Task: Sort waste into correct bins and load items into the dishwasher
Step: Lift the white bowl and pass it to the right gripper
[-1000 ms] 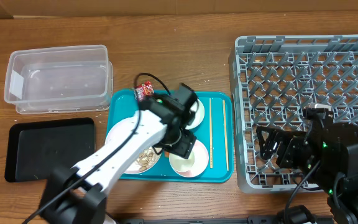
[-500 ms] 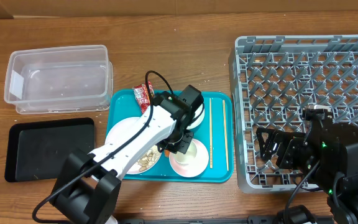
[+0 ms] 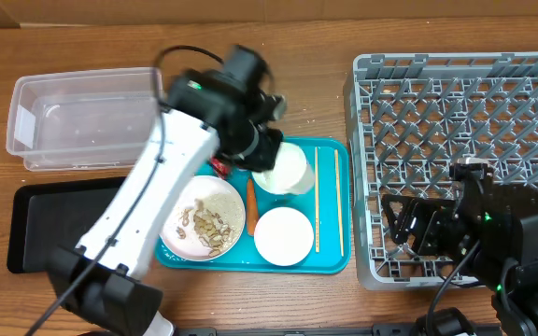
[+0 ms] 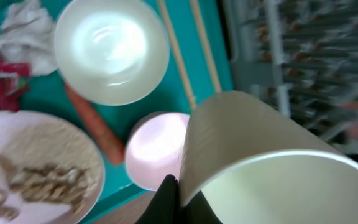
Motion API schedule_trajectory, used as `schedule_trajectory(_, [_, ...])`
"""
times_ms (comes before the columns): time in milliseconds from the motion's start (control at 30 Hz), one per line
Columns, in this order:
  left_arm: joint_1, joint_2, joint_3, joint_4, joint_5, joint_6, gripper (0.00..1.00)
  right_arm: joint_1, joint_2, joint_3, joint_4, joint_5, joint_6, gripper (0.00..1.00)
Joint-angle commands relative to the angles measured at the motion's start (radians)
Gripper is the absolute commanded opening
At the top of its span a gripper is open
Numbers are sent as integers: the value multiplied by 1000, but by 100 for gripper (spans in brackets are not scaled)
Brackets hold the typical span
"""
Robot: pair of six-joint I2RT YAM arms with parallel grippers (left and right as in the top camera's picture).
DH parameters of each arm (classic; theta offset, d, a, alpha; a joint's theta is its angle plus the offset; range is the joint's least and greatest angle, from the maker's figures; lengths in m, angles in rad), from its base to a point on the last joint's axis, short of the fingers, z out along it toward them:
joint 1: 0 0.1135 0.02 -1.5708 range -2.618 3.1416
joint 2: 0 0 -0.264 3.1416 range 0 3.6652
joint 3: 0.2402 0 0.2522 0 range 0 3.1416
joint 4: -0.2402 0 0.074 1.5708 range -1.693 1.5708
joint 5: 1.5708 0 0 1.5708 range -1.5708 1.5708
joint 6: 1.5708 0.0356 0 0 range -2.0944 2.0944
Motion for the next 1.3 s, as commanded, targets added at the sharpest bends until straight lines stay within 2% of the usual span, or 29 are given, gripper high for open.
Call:
schedule_trajectory(0, [100,0,19,-1,508,217,4,-2,-2,19,54,-197,-41,82])
schedule_trajectory(167, [159,0,19,-2,893,357,4,-2,0,19,214,-452,-86,80])
schedule_trajectory(267, [145,-1,19,-5,985,387,4,-2,12,19,275,-491,-81,80])
schedule_trajectory(400, [105,-1,19,-5,1027,389,4,-2,48,19,301,-490,-85,80])
schedule_trajectory(500, [73,-1,19,-4,1031,392,4,-2,80,20,324,-515,-140,80])
schedule_trajectory(667, [57,-1,19,-1,1031,394,4,-2,127,20,402,-724,-268,84])
schedule_trajectory(733, [57,-1,19,0,1031,394,4,-2,138,20,432,-756,-270,84])
schedule_trajectory(1067, [57,-1,19,5,1030,394,4,-2,141,21,507,-721,-259,73])
schedule_trajectory(1167, [57,-1,19,9,1031,393,4,-3,141,26,542,-697,-257,86])
schedule_trajectory(1267, [57,-1,19,10,1031,393,4,-3,141,35,542,-601,-214,88])
